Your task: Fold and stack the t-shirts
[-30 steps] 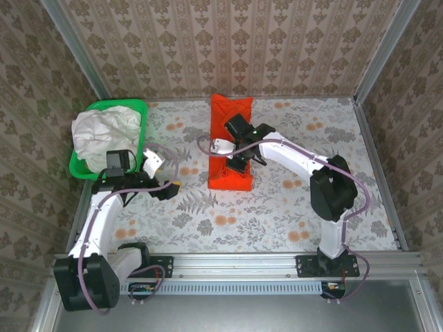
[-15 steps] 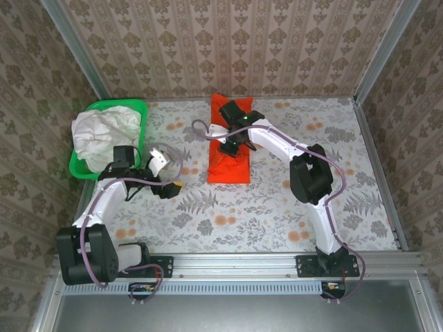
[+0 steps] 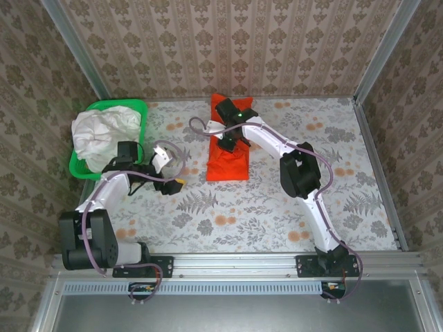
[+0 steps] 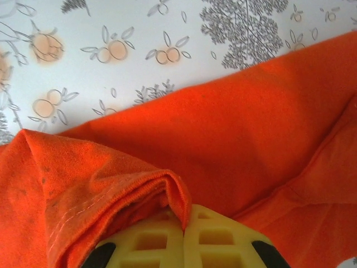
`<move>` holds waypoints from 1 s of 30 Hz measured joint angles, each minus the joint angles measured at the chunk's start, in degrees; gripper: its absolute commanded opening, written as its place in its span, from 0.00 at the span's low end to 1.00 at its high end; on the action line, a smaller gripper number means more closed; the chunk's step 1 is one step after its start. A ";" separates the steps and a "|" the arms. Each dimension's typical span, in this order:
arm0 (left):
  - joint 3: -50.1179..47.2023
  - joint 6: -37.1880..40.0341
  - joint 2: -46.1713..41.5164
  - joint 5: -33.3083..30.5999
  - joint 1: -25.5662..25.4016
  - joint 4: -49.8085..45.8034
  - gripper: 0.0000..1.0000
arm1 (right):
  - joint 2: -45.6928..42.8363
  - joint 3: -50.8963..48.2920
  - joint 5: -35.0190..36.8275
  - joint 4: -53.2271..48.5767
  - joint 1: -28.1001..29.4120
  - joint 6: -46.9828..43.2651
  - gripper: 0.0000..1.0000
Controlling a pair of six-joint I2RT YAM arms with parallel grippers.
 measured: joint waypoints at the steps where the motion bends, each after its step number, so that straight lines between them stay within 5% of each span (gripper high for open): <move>1: 0.26 0.04 0.44 0.09 -0.02 0.20 1.00 | 0.33 0.44 0.28 0.00 -0.15 0.02 0.00; 19: 4.15 0.85 5.51 1.25 -0.81 0.81 1.00 | 5.99 5.60 4.26 0.44 -1.11 0.79 0.00; 23: 4.52 0.83 6.29 1.25 -1.46 1.33 1.00 | 6.36 5.70 4.98 0.50 -1.60 1.70 0.47; 26: 5.07 0.83 7.48 1.22 -1.73 1.88 1.00 | 6.36 6.03 5.79 1.57 -1.79 2.43 0.62; 30: 5.62 0.76 8.87 1.20 -2.56 2.75 1.00 | 4.72 2.91 6.16 5.42 -2.10 4.52 0.69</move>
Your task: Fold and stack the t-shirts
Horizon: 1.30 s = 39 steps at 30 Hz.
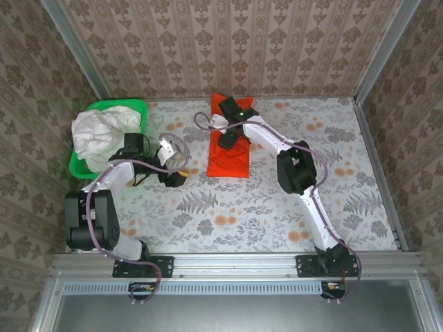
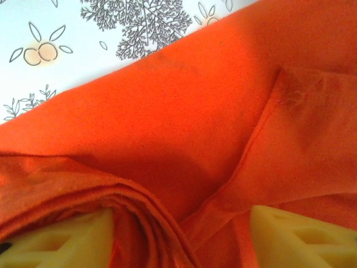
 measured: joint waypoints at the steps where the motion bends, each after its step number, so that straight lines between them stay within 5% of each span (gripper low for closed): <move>1: 0.04 -0.17 0.26 0.02 -0.26 0.44 1.00 | -1.44 -2.58 -0.02 1.42 0.00 0.26 0.70; 5: 0.04 -0.81 0.57 -0.24 -1.44 1.40 1.00 | -8.55 -14.03 -0.63 6.75 0.22 0.44 0.73; 10: 0.04 -1.07 0.57 -0.44 -2.23 1.60 1.00 | -9.75 -16.50 -0.57 10.34 1.33 0.44 0.74; 24: -0.13 -3.17 0.39 -1.68 -2.84 3.72 1.00 | -1.20 -2.73 1.27 12.20 1.09 4.17 0.76; 39: -0.24 -2.89 -1.68 1.79 -1.66 2.78 1.00 | -27.45 -41.27 -8.22 14.71 4.68 0.72 0.78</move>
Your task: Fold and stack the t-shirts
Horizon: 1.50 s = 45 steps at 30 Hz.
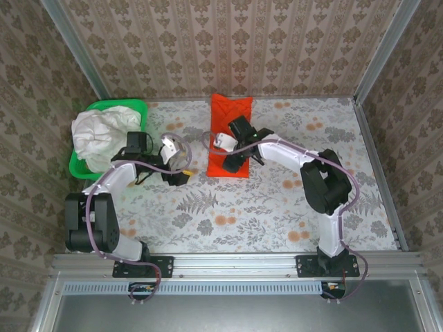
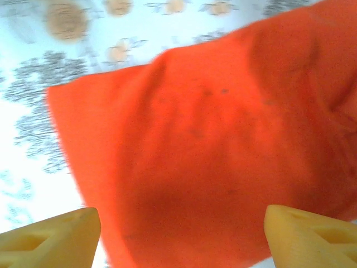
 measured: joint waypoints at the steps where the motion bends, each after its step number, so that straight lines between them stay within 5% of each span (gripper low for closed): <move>1: -0.20 -0.02 -0.20 0.31 0.28 0.07 1.00 | -0.59 -1.53 -0.07 0.17 1.07 -0.15 0.77; 7: -2.29 -0.57 -2.69 1.64 1.62 1.25 1.00 | -0.20 -5.60 0.07 1.36 5.38 -0.48 0.67; 22: -6.51 -4.63 -5.88 3.06 4.31 7.08 1.00 | 6.93 -0.98 5.79 4.92 4.44 -1.60 0.53; 34: -8.24 -7.02 -6.23 3.21 4.35 10.69 1.00 | 8.26 0.44 6.54 4.92 4.61 -1.22 0.00; 45: -10.54 -7.39 -7.87 3.13 4.35 12.20 1.00 | -1.14 -9.27 6.54 0.02 7.52 1.25 0.00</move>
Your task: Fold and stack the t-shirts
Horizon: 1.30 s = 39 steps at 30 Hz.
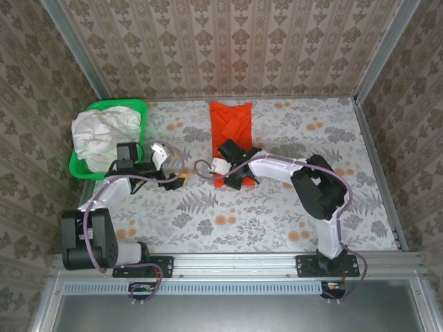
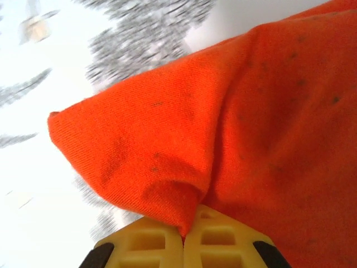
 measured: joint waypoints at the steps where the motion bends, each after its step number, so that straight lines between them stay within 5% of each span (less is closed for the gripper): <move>1: 0.00 0.00 -0.09 0.00 -0.02 -0.02 1.00 | -1.51 -1.18 0.00 -0.87 0.70 0.74 0.00; 10: 0.02 1.88 -1.60 0.02 -2.29 -2.21 1.00 | -16.87 -11.23 0.00 -9.22 9.14 10.67 0.00; 17: 0.02 2.34 -3.15 -0.17 -3.78 -3.58 1.00 | -23.71 -9.11 -0.70 -19.41 12.61 14.27 0.00; 25: 1.36 3.91 -1.62 -0.90 -3.78 -4.59 1.00 | -17.46 8.24 -0.17 -28.65 5.29 6.40 0.00; 39: 8.57 6.05 8.85 -1.49 -3.78 -4.59 1.00 | 0.50 29.31 7.32 -29.31 -4.24 -5.68 0.00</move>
